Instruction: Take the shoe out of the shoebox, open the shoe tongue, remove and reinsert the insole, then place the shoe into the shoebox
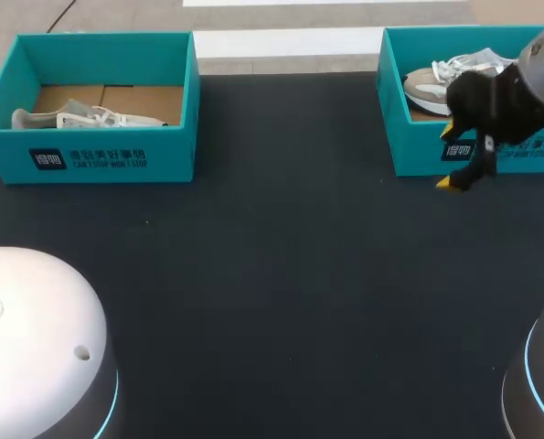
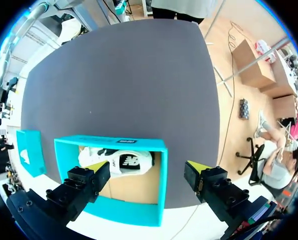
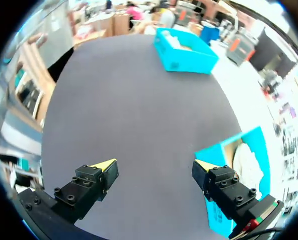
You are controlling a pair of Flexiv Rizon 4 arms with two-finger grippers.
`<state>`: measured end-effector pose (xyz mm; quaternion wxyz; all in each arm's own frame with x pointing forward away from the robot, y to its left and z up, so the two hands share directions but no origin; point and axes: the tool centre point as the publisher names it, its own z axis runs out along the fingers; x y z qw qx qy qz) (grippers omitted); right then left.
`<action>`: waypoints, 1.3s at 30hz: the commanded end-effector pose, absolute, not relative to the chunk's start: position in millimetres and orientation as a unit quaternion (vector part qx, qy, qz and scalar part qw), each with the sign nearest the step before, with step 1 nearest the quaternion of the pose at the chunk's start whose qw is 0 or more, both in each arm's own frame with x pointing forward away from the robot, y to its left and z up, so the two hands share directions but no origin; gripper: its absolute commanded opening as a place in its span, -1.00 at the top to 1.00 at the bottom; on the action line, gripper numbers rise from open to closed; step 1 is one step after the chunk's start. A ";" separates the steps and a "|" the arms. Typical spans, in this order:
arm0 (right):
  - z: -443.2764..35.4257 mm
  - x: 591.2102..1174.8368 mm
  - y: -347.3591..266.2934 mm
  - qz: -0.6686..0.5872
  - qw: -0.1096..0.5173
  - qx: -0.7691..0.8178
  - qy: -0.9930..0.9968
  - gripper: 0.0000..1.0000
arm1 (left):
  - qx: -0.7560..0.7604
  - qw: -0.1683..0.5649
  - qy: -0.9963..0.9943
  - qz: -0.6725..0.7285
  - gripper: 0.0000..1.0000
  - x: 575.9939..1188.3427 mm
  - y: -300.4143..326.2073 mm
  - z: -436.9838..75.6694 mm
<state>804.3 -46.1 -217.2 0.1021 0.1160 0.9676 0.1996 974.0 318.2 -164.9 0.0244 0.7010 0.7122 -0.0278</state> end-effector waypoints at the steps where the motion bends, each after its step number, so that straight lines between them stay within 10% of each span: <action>1: -204.6 833.9 -61.4 0.175 0.127 0.404 0.889 -1.00 | 0.701 0.035 0.713 -0.016 -1.00 964.3 317.7 -165.9; 24: -201.1 838.5 -66.3 0.179 0.135 0.420 0.879 -1.00 | 0.701 0.035 0.713 -0.016 -1.00 964.3 317.7 -165.9; 39: -189.3 944.4 -158.5 0.195 0.162 0.694 0.674 -1.00 | 0.701 0.035 0.713 -0.016 -1.00 964.3 317.7 -165.9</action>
